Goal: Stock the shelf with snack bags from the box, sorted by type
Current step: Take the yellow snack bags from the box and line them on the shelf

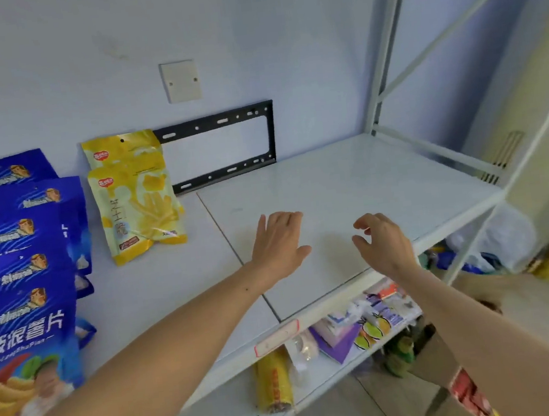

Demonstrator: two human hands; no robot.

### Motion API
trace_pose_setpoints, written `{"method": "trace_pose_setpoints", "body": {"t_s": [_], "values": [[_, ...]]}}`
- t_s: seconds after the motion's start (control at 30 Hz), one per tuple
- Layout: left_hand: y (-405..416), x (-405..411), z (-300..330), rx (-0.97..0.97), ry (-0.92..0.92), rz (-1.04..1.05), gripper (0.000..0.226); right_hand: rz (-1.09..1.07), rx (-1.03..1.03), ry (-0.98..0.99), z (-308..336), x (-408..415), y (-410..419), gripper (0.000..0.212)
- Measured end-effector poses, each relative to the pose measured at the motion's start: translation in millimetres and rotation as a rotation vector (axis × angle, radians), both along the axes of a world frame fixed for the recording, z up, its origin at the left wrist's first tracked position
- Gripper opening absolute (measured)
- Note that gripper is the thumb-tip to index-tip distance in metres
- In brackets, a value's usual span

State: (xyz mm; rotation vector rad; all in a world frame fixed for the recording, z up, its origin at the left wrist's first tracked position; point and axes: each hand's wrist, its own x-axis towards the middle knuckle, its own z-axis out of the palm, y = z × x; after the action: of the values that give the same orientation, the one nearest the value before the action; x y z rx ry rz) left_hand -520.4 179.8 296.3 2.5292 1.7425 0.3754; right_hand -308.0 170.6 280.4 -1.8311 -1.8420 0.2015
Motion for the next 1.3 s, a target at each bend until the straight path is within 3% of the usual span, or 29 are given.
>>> {"method": "trace_pose_setpoints", "body": {"t_s": [0.3, 0.47, 0.57, 1.03, 1.3], "values": [[-61.4, 215.5, -35.7, -0.041, -0.031, -0.19, 0.06, -0.191, -0.111, -0.076, -17.4, 207.3, -115.6, 0.024], [-109.5, 316.0, -73.0, -0.112, -0.052, -0.253, 0.041, -0.208, -0.179, -0.087, -43.4, 305.5, -164.4, 0.019], [-127.3, 361.5, -96.4, -0.131, -0.02, -0.303, 0.053, -0.209, -0.24, -0.078, -65.4, 352.4, -181.2, 0.018], [-103.2, 528.1, -190.8, -0.34, 0.056, -0.313, 0.057, -0.268, -0.473, -0.103, -153.7, 543.3, -169.2, 0.029], [-131.6, 594.7, -268.7, -0.587, 0.014, -0.143, 0.056, -0.164, -0.672, -0.129, -223.3, 626.4, -164.7, 0.032]]}}
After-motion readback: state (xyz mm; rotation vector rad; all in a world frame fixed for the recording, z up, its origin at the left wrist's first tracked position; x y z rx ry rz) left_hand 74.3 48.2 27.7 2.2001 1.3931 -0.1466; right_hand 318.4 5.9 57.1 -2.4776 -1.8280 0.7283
